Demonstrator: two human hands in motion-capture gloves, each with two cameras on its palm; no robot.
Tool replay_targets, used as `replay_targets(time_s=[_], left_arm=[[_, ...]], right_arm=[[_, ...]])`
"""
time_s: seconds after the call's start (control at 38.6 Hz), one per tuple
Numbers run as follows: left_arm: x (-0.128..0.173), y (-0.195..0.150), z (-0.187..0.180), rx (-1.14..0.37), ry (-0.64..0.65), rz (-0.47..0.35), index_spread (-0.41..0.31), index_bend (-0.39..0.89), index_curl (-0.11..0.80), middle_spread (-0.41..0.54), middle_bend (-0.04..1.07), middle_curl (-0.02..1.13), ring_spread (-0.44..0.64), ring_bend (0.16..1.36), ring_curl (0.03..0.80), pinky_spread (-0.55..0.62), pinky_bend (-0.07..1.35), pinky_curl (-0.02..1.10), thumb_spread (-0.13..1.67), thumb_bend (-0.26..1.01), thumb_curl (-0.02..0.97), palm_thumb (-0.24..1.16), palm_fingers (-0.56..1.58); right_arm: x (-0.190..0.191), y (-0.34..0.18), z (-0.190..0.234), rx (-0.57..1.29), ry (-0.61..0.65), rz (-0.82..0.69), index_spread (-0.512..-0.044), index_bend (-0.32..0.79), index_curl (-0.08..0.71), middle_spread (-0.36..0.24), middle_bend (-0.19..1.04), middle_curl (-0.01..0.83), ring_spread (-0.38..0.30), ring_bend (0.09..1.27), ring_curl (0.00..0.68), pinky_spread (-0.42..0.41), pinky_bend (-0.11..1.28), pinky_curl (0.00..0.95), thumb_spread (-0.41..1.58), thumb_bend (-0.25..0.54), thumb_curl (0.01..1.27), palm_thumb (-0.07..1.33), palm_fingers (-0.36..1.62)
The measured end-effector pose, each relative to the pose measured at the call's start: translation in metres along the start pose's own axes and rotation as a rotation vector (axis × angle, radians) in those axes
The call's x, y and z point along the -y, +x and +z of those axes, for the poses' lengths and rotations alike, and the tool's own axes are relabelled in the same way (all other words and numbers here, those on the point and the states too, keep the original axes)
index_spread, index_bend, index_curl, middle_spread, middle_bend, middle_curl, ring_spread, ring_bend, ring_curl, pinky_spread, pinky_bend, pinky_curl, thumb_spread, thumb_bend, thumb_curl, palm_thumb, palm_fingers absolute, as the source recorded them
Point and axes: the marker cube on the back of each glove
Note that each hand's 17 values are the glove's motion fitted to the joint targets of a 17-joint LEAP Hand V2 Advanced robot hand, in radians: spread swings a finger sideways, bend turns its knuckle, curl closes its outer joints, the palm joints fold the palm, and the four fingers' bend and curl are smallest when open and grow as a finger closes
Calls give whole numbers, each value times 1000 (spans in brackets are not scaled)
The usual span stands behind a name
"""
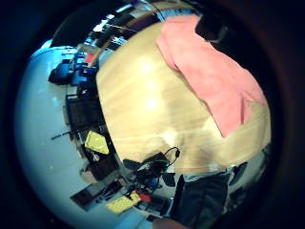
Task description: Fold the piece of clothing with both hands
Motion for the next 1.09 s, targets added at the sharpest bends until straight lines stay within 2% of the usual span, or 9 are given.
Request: replay_targets(time_s=[0.1, 0.34, 0.49, 0.67, 0.8, 0.91, 0.93, 1.01, 1.09], left_arm=[[-30, 15, 25, 23, -145, -23, -55, 76, 106, 209, 182, 203, 298, 760, 265, 285, 755, 340, 841, -33, 195, -8, -9], [-20, 20, 76, 41, -250, -13, -42, 63, 95, 226, 179, 224, 280, 787, 276, 281, 807, 357, 807, -31, 235, 2, -28], [-15, 16, 103, 77, -291, -68, -40, 77, 94, 237, 180, 232, 287, 782, 276, 288, 841, 364, 791, -28, 258, 20, -53], [-15, 17, 123, 89, -337, -33, -35, 82, 97, 252, 175, 238, 327, 773, 272, 324, 848, 364, 777, -30, 278, 40, -75], [-8, 11, 135, 106, -303, -57, -33, 80, 97, 252, 180, 244, 339, 768, 270, 333, 842, 359, 774, -27, 289, 58, -72], [-8, 10, 140, 71, -292, -62, -36, 109, 112, 234, 182, 250, 321, 775, 273, 325, 826, 353, 778, -23, 297, 88, -21], [-8, 10, 139, 66, -279, -58, -45, 171, 133, 222, 177, 250, 320, 752, 265, 311, 812, 349, 782, -21, 299, 98, 16], [-4, 11, 136, 67, -172, -42, -76, 274, 189, 182, 175, 250, 297, 698, 250, 275, 759, 333, 799, -16, 304, 130, 108], [8, 12, 132, 75, 7, -6, -116, 345, 234, 60, 227, 276, 149, 687, 244, 140, 685, 308, 854, 6, 307, 194, 386]], right_arm=[[14, 1, 27, -26, -19, 10, -394, 108, 218, -121, 188, 272, 28, 345, 237, 207, 424, 308, 1117, 93, 178, 450, 248], [37, 6, 92, -40, -172, 23, -400, 105, 202, -126, 192, 294, 19, 387, 262, 205, 458, 330, 1067, 61, 215, 533, 211], [-32, -11, 103, -63, -242, 53, -402, 109, 196, -131, 192, 303, 17, 409, 274, 204, 478, 340, 1047, 42, 236, 586, 190], [-41, -17, 133, -68, -322, 67, -409, 114, 192, -140, 199, 316, 10, 417, 282, 204, 492, 347, 1026, 16, 256, 637, 176], [-36, -18, 151, -78, -309, 11, -415, 142, 200, -141, 194, 321, 2, 422, 286, 200, 494, 349, 1013, 7, 271, 686, 204], [-25, -10, 161, -100, -182, 91, -415, 148, 211, -148, 183, 318, -25, 443, 286, 165, 498, 343, 1012, 26, 292, 767, 296], [-24, -9, 162, -94, -156, 97, -414, 164, 221, -154, 183, 319, -37, 449, 291, 151, 502, 346, 1011, 34, 298, 792, 339], [-26, -13, 164, -49, -135, 19, -413, 194, 242, -156, 198, 325, -65, 438, 289, 109, 488, 339, 1008, 25, 303, 813, 449], [-27, -14, 165, -23, -72, 0, -398, 220, 266, -164, 206, 336, -102, 439, 293, 28, 480, 336, 1012, 42, 314, 873, 648]])
